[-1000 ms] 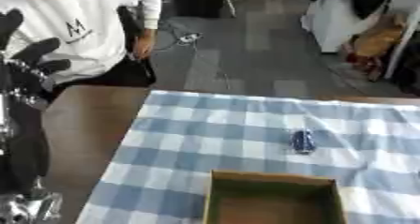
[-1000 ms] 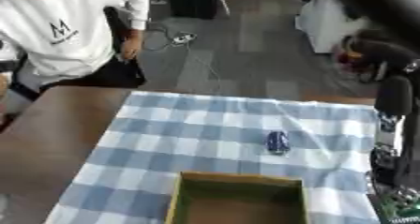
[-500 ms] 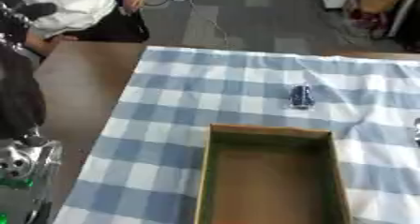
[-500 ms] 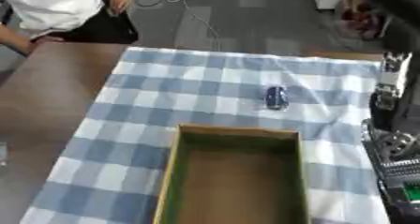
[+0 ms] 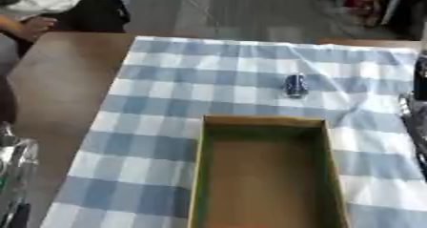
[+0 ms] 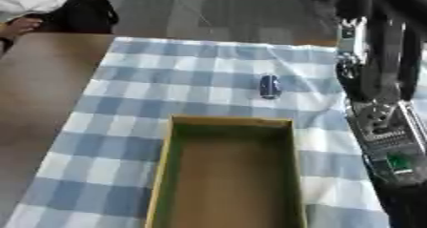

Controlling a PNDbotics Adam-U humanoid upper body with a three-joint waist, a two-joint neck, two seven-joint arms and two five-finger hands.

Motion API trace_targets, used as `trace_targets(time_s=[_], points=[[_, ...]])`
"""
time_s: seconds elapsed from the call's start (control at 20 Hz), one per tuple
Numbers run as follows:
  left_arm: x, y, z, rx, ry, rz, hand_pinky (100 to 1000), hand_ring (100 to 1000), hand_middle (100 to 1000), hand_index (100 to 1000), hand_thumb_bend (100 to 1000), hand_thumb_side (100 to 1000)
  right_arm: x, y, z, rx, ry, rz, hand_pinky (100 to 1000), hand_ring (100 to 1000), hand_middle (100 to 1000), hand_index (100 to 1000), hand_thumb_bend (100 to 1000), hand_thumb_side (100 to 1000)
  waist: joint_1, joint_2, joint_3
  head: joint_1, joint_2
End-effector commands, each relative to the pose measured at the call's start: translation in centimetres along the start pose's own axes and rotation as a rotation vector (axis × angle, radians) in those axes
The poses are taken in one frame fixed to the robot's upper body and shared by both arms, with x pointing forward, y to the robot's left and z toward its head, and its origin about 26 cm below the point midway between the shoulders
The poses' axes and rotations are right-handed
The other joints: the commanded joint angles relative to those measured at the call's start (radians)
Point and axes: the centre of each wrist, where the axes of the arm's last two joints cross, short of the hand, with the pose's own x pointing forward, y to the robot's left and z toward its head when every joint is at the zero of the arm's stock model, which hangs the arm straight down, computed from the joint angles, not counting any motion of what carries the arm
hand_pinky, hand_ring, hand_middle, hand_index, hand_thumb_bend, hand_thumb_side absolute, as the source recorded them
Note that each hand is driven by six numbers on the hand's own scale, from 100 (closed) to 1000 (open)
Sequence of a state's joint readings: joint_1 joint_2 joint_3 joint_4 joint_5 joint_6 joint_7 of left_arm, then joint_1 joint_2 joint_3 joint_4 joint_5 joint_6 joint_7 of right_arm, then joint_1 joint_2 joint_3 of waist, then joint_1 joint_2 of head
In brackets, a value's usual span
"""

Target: Pick up objects on the table and place them in the box.

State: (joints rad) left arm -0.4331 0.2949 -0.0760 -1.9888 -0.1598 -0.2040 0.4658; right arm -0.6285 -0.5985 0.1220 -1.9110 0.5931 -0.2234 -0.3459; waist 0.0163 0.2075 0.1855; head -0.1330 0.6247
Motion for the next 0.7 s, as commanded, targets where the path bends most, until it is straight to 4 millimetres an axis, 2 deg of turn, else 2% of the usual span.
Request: trace_targets(time_s=[0.05, 0.35, 0.7], points=[[0.3, 0.5, -0.4, -0.015, -0.013, -0.01, 682, 736, 938, 991, 289, 1000, -1.9, -0.4, -1.5, 0.111, -0.004, 0.121, 711, 757, 800, 814, 100, 1000, -0.002, -0.018, 0.002, -0.012, 0.006], [0.2, 0.7, -0.1, -0.027, 0.006, -0.012, 681, 737, 942, 997, 285, 1000, -5.4, 0.8, -3.4, 0.266, -0.037, 0.323, 797, 818, 888, 874, 100, 1000, -0.007, -0.015, 0.007, -0.038, 0.018], [0.1, 0.8, 0.0, -0.026, 0.017, -0.011, 680, 738, 947, 1000, 286, 1000, -8.1, 2.9, -4.3, 0.37, -0.067, 0.434, 781, 833, 944, 919, 100, 1000, -0.012, -0.004, 0.015, -0.042, -0.003]])
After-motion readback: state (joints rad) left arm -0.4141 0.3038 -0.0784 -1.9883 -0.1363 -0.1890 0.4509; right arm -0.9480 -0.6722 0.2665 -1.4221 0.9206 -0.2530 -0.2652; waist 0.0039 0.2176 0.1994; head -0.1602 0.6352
